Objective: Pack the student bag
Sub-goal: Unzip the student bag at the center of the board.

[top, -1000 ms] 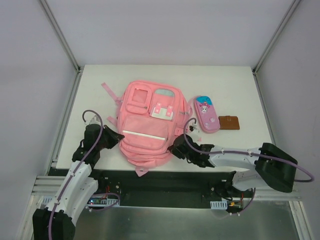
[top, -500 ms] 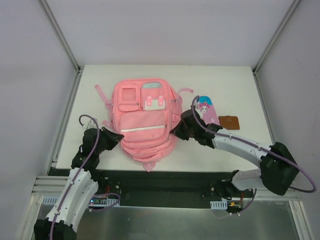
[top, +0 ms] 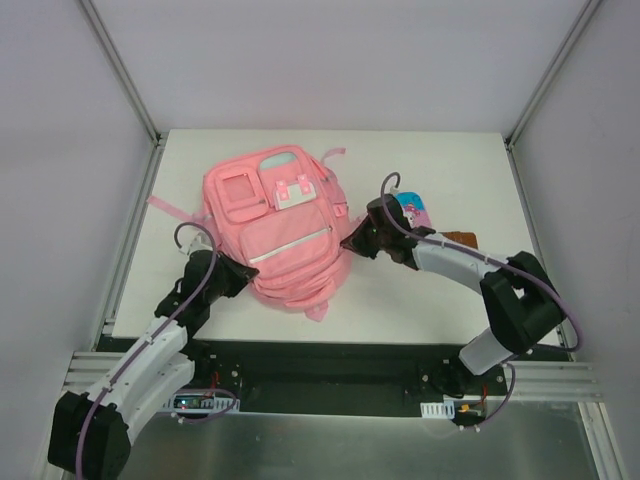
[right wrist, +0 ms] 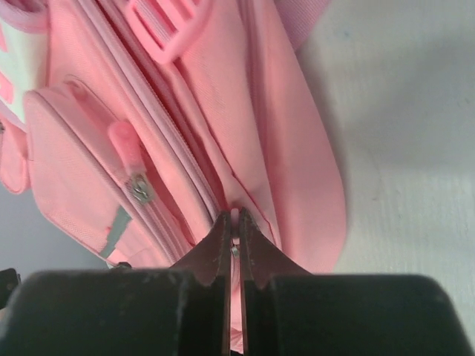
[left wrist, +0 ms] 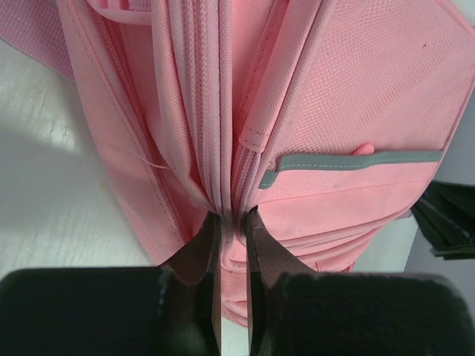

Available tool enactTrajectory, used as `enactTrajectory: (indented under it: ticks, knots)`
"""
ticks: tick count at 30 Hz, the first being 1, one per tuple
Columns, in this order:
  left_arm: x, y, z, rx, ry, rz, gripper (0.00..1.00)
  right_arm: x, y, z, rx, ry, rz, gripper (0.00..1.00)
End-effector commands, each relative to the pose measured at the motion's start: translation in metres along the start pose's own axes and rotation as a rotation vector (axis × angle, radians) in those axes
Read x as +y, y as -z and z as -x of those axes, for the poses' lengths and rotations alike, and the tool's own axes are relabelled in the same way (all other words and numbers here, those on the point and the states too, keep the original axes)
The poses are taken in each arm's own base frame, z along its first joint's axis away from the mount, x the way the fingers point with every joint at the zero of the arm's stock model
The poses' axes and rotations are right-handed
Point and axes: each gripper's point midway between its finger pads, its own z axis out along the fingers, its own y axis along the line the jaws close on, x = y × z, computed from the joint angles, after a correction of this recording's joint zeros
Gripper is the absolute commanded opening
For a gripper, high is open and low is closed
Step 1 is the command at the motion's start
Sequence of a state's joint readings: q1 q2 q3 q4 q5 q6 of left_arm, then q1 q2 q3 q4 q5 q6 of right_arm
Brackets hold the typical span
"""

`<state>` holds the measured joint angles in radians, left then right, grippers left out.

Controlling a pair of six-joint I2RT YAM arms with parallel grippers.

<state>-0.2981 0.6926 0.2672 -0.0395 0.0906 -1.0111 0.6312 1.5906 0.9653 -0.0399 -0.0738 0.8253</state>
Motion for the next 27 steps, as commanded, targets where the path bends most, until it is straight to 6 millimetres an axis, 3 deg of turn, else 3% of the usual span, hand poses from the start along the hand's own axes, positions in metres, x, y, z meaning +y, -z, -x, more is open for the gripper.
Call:
enactTrajectory:
  ticks: [1, 9, 13, 14, 18, 21, 24, 27]
  knots:
    - [-0.035, 0.0, -0.019, 0.071, 0.01, -0.12, 0.0, 0.034, 0.022, -0.055, 0.054, -0.116, 0.173, 0.01]
    - [-0.028, -0.002, -0.027, 0.056, 0.022, -0.115, 0.0, 0.066, 0.038, -0.103, 0.053, -0.172, 0.298, 0.01]
    - [-0.028, -0.001, -0.028, 0.057, 0.019, -0.122, 0.0, 0.073, 0.051, -0.104, 0.034, -0.159, 0.323, 0.01]
    - [-0.029, 0.0, -0.028, 0.054, 0.022, -0.125, 0.0, 0.083, 0.056, -0.105, 0.037, -0.14, 0.34, 0.01]
    - [-0.027, -0.001, -0.026, 0.044, 0.018, -0.118, 0.0, 0.088, 0.063, -0.124, 0.049, -0.078, 0.33, 0.01]
    - [-0.033, -0.002, -0.025, 0.048, 0.022, -0.133, 0.0, 0.099, 0.065, -0.144, 0.086, -0.027, 0.338, 0.01]
    - [-0.038, -0.002, -0.025, 0.054, -0.001, -0.14, 0.0, 0.097, 0.053, -0.163, 0.117, -0.021, 0.336, 0.01]
    - [-0.045, 0.0, -0.023, 0.053, -0.014, -0.16, 0.0, 0.107, 0.046, -0.187, 0.191, 0.017, 0.349, 0.01]
